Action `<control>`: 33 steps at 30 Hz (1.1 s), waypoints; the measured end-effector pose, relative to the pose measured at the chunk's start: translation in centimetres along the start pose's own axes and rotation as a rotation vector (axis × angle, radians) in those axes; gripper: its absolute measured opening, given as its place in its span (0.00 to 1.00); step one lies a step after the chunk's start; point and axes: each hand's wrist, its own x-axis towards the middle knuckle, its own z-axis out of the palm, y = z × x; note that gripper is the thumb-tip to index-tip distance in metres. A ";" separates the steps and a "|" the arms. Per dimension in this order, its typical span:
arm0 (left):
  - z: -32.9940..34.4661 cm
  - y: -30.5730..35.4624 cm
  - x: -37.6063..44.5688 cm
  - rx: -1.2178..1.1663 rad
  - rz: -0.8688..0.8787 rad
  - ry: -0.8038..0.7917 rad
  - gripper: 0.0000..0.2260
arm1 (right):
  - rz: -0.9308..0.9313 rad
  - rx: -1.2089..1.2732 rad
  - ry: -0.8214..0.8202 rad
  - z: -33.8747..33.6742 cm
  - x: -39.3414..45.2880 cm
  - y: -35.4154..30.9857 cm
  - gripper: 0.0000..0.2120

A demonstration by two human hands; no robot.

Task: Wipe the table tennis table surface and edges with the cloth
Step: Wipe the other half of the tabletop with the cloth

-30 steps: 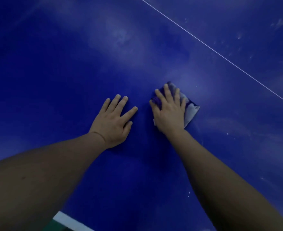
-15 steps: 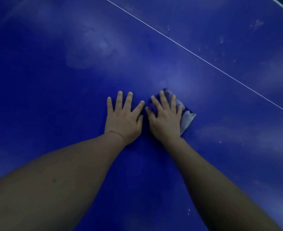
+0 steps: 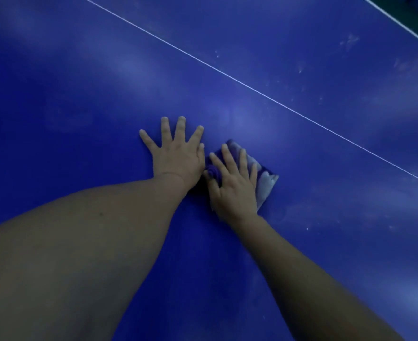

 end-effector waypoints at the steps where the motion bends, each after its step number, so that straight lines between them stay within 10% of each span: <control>1: 0.0 0.5 0.8 0.002 -0.007 -0.005 0.25 | 0.038 -0.002 0.010 -0.5 1.5 1.0 0.27; 5: 0.6 2.3 2.3 0.024 -0.041 0.003 0.27 | 0.267 0.030 0.084 -1.3 3.0 3.8 0.25; 15: 1.1 2.3 2.4 0.045 -0.073 0.023 0.26 | 0.008 0.117 0.020 -1.5 7.8 1.4 0.29; 22: 0.9 2.4 2.3 0.027 -0.074 0.033 0.25 | 0.308 0.095 0.124 -1.9 9.7 3.5 0.30; 33: 1.0 2.3 2.1 0.040 -0.073 0.033 0.25 | 0.172 0.101 0.044 -2.7 17.6 2.0 0.27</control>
